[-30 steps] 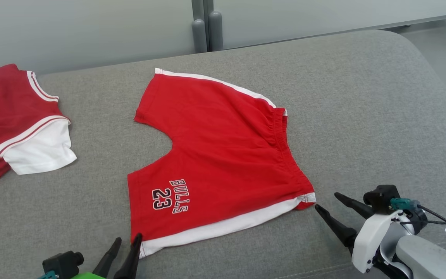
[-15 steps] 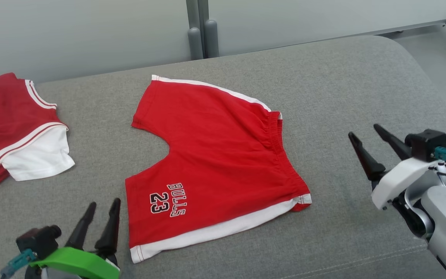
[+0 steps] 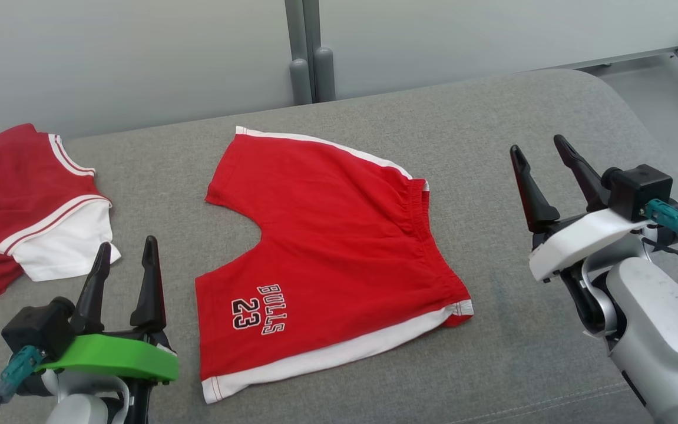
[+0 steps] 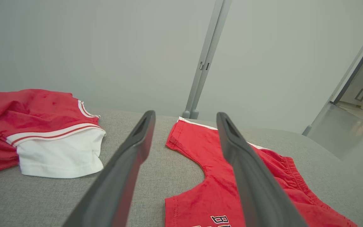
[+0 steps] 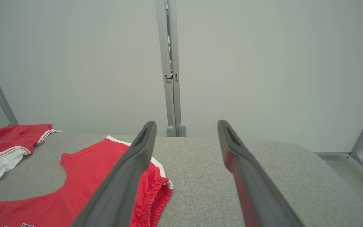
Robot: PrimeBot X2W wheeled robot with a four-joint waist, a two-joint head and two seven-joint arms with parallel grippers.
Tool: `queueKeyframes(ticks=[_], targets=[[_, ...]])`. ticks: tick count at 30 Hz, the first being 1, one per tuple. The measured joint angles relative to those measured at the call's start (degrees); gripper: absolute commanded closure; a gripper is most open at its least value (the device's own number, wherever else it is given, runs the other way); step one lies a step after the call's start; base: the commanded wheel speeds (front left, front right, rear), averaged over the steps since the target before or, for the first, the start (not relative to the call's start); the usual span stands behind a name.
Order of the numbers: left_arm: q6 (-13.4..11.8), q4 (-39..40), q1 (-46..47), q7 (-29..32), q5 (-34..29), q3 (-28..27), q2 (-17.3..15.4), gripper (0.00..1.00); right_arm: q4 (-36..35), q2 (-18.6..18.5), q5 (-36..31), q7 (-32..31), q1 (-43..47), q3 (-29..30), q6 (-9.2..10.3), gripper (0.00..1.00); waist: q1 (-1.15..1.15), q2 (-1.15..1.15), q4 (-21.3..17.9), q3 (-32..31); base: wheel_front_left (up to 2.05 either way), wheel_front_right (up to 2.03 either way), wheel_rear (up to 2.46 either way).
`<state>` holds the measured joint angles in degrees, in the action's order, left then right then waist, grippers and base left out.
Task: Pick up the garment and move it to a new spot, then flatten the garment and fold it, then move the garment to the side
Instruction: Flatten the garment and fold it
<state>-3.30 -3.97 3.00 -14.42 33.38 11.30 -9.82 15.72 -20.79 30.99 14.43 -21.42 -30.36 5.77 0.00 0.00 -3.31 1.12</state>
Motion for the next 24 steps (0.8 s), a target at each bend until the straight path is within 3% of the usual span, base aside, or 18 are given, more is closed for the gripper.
queueKeyframes(ticks=[14, 24], targets=[[-1.79, 1.90, -5.45, 0.00, -3.87, -2.16, 3.50, 0.00, -2.15, 6.38, -2.43, 0.00, 8.43, 2.93, 0.99, 0.00, 0.00, 0.00, -0.13, -0.91, 0.00, 0.00, 0.00], [-2.25, 2.31, -9.58, 0.00, -6.05, -3.67, 4.79, 0.00, -2.30, 7.62, -5.67, 0.00, 11.42, 3.67, 1.31, 0.00, 0.00, 0.00, -0.26, -1.00, 0.00, 0.00, 0.00]])
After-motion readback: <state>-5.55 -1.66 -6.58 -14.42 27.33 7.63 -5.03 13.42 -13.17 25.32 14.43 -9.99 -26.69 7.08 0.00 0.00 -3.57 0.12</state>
